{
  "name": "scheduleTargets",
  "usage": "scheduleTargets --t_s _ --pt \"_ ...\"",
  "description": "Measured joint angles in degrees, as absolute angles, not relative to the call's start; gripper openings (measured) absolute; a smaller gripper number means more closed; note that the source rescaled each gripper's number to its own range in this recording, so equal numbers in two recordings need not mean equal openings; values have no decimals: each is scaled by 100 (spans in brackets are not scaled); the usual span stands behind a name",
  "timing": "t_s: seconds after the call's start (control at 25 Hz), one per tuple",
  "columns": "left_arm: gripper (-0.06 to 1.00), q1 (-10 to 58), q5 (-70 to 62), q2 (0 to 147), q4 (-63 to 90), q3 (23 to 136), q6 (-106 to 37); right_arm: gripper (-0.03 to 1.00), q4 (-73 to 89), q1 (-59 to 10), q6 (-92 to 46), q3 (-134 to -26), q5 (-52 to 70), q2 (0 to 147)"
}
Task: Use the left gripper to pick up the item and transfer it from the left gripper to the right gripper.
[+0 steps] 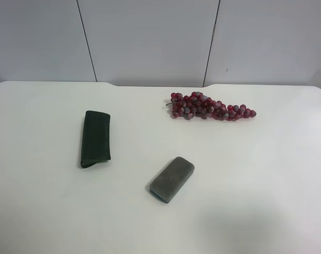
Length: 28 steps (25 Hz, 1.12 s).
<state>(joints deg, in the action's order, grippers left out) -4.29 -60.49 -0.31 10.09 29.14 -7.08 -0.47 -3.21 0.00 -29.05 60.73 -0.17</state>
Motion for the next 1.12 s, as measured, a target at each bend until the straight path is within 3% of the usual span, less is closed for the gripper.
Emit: scheduleTargets --t_s 1.12 --pt "100 -429 -6049 -31 1009 2914 -708 100 -47 -321 0 -2905 6073 -17"
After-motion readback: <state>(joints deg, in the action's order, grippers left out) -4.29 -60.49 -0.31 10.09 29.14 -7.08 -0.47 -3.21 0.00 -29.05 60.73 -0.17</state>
